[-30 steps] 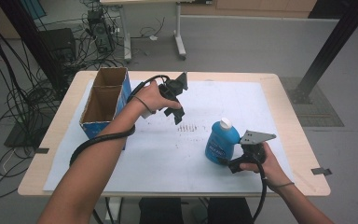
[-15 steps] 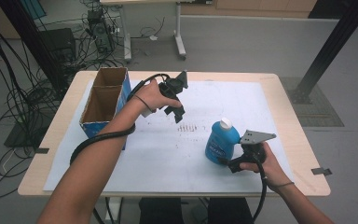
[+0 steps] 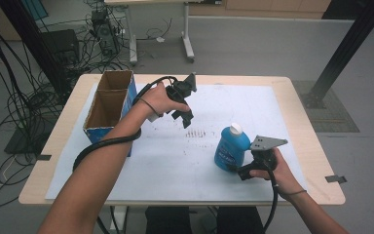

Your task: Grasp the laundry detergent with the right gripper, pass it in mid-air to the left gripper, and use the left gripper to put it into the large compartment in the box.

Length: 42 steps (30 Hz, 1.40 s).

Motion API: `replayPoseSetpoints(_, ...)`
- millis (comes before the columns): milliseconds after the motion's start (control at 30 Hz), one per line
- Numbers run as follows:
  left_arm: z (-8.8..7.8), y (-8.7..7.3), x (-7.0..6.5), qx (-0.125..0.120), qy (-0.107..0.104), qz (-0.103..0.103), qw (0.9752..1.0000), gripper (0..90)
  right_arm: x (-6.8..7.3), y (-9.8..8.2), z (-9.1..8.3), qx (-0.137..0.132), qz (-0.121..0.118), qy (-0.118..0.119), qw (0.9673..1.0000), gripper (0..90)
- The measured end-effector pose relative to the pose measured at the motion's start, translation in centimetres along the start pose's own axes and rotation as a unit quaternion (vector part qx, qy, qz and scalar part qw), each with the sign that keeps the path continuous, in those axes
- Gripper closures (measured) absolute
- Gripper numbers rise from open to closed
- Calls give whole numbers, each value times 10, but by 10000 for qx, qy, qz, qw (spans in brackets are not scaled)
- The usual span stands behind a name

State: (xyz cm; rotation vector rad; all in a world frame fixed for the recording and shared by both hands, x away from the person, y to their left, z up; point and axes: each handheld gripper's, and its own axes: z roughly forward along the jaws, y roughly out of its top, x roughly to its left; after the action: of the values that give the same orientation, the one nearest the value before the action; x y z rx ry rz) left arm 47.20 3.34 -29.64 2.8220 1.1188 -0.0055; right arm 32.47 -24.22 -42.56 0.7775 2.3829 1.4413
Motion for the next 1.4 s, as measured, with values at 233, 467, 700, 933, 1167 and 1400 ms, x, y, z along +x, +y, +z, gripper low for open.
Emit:
replayPoseSetpoints(233, 2, -2, 0, 22, 11, -22, 10000, 101, 1, 0, 0, -31, 40, -1, 10000, 33)
replayPoseSetpoints(467, 2, -2, 0, 22, 1, -3, 10000, 101, 3, 0, 1, -73, 69, -17, 9999, 34)
replayPoseSetpoints(700, 2, -2, 0, 13, -22, -1, 10000, 101, 3, 0, 3, -114, 115, -24, 9999, 34)
replayPoseSetpoints(933, 2, -1, 0, 27, -31, -2, 10000, 101, 4, -2, 5, -159, 154, -11, 9998, 39)
replayPoseSetpoints(1167, 1, -1, 0, 14, -31, -10, 10000, 101, 4, -4, 7, -192, 179, 0, 9997, 67)
replayPoseSetpoints(1400, 1, -1, 1, 14, -34, -13, 10000, 101, 6, -4, 8, -254, 189, 15, 9995, 136)
